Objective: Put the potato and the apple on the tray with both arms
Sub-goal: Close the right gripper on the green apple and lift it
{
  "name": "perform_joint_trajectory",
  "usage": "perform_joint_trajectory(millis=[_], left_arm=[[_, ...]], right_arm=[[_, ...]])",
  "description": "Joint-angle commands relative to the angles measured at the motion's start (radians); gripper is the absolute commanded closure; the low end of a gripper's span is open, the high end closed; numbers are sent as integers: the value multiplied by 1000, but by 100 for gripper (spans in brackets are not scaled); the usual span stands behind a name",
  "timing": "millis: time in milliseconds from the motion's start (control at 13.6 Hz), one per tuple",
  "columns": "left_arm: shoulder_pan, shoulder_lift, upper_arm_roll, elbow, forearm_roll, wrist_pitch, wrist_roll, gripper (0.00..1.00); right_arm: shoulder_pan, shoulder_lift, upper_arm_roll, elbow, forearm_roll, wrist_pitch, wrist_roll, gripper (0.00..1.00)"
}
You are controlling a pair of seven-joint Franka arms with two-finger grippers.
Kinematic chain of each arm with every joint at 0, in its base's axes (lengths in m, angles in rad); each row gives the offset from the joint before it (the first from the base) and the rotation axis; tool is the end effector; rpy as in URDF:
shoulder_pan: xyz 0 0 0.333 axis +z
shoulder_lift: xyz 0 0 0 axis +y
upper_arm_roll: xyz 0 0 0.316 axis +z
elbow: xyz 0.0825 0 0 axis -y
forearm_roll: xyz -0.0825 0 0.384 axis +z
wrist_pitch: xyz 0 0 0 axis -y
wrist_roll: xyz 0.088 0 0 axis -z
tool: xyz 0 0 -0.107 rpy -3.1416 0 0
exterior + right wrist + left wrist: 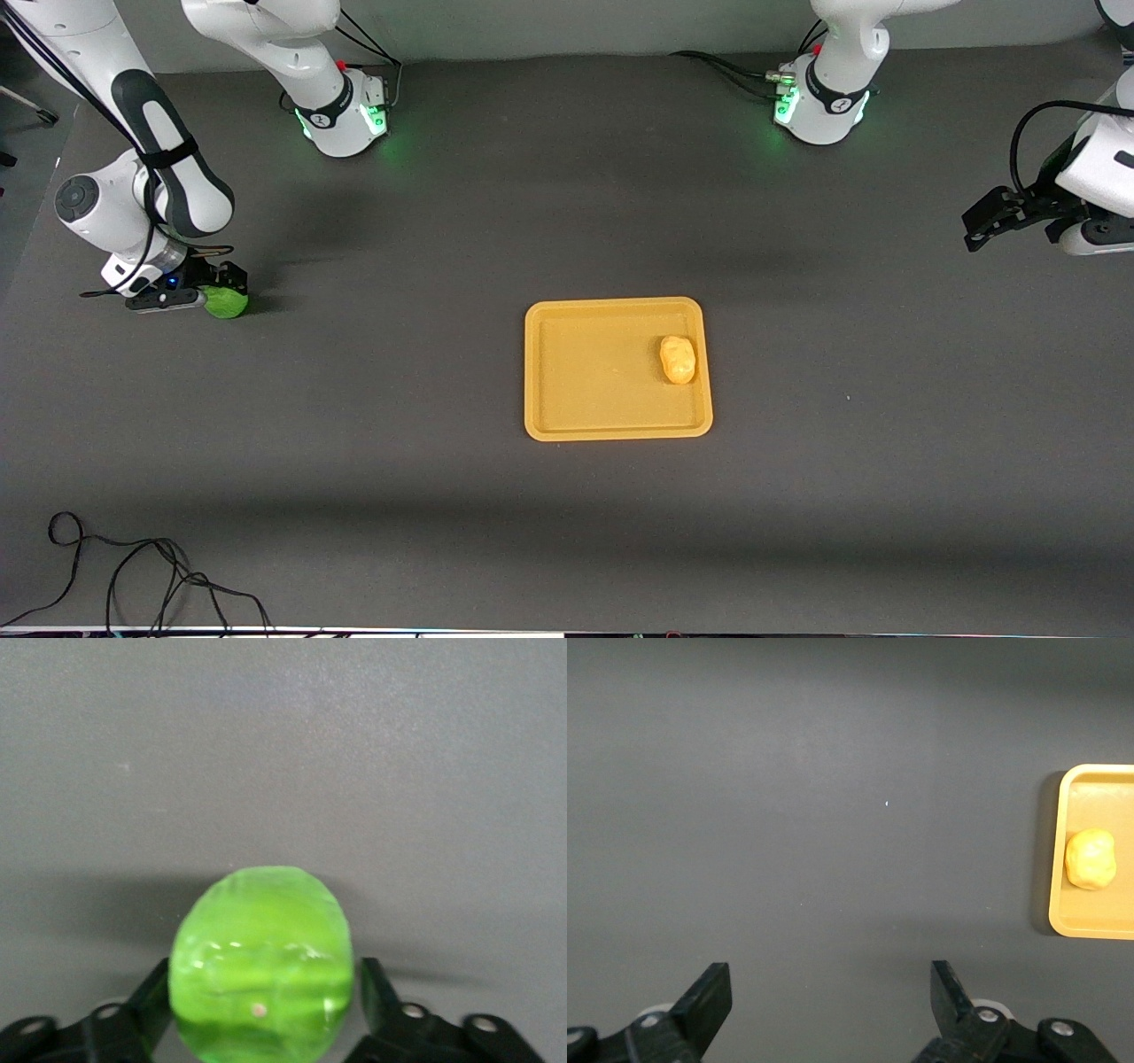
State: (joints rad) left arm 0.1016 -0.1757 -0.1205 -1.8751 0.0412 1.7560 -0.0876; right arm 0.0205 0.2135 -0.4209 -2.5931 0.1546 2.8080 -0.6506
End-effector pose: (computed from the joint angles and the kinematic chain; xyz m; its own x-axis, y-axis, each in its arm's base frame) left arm 0.5115 -0.0104 0.5887 0.9963 0.0616 0.0602 0.0651 -0.9963 -0.0568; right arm 0.4010 -0.1871 0.1909 0.9935 0.1139 0.0027 0.1137 -0.9926 0.0429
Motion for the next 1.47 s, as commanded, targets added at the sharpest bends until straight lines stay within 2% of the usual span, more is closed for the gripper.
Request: perform_joint_trajectory(millis=[0, 73, 220, 514, 661, 808, 955, 1102, 1395], left_arm=[[-84, 13, 98, 14, -11, -21, 61, 0], [-130, 15, 163, 14, -11, -17, 69, 0], [-135, 15, 174, 17, -9, -29, 78, 0], [-138, 35, 171, 51, -7, -36, 62, 0], [-140, 71, 162, 109, -7, -91, 60, 0], [-141, 100, 162, 155, -7, -134, 69, 0], [-163, 128, 159, 155, -7, -138, 52, 0], [-166, 131, 154, 146, -9, -159, 69, 0], [-157, 130, 153, 148, -9, -184, 94, 0]], right_arm=[[31, -2, 2, 53, 39, -4, -50, 58], [35, -25, 2, 74, 39, -22, -49, 59], [36, -71, 4, 170, 39, -164, -41, 60], [50, -71, 5, 555, 28, -612, -29, 61], [100, -69, 4, 741, 1, -787, 26, 62], [197, -59, 5, 873, -24, -902, 168, 62], [332, -22, 5, 962, -24, -930, 343, 62], [460, 64, 7, 1068, -24, -932, 554, 62], [674, 298, 7, 1307, -14, -940, 966, 62]])
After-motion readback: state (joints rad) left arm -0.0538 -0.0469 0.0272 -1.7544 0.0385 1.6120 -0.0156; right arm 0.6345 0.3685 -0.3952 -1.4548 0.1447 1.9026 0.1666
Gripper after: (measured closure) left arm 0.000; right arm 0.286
